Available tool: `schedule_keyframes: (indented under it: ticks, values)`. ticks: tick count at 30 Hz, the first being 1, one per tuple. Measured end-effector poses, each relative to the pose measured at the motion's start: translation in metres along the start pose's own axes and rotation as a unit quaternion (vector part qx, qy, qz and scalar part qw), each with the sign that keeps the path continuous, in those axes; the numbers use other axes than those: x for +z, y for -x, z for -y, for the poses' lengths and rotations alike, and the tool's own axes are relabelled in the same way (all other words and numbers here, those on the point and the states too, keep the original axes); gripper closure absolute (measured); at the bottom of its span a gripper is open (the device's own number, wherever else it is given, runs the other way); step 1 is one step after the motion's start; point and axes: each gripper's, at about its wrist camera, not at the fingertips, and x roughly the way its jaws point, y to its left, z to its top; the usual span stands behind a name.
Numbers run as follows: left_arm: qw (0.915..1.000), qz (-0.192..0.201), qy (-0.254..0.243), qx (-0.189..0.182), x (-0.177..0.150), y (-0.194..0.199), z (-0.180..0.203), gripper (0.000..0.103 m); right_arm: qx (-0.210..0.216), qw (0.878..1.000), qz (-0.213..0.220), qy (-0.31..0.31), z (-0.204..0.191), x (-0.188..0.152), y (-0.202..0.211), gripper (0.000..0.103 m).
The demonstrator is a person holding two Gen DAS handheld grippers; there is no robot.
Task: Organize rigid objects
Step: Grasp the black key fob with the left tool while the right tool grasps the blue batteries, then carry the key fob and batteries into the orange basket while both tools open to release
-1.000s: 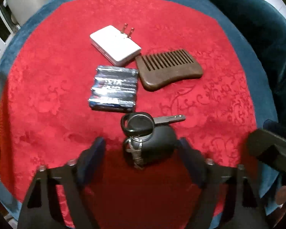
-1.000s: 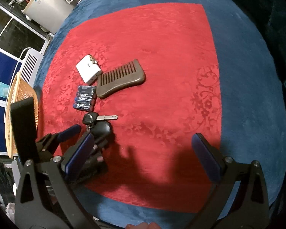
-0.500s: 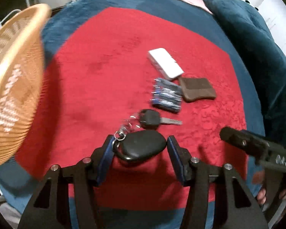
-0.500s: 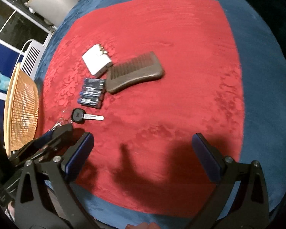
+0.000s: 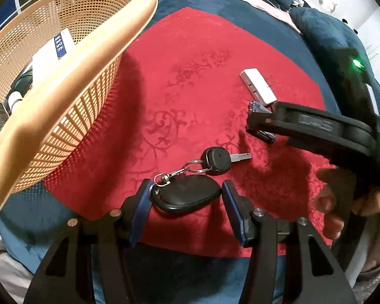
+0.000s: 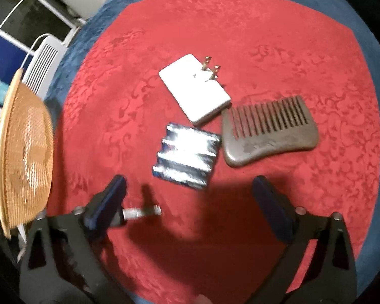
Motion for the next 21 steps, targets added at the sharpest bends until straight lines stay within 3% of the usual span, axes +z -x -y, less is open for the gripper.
schedule_keyframes:
  ticks: [2,5,7,13,21]
  values:
    - [1.0,0.0,-0.001,-0.003,-0.001,0.001,-0.001,0.046,-0.008,1.0,-0.01,0.004,-0.008,0.003,-0.007,0.037]
    - [1.0,-0.002,0.001,-0.009,-0.001,0.003,-0.005,0.046,-0.024,1.0,-0.012,0.005,-0.012,0.005,-0.014,0.048]
    - [0.9999,-0.002,0.003,-0.012,0.0,0.003,-0.006,0.046,-0.027,1.0,-0.011,0.003,-0.011,0.005,-0.014,0.049]
    - [0.9997,0.008,0.001,-0.024,0.001,0.016,-0.004,0.046,0.016,1.0,-0.005,0.015,-0.001,-0.016,0.016,0.05]
    - [0.998,0.046,-0.014,-0.039,0.008,0.052,0.011,0.047,0.049,0.999,0.002,0.004,0.012,-0.051,0.053,0.05]
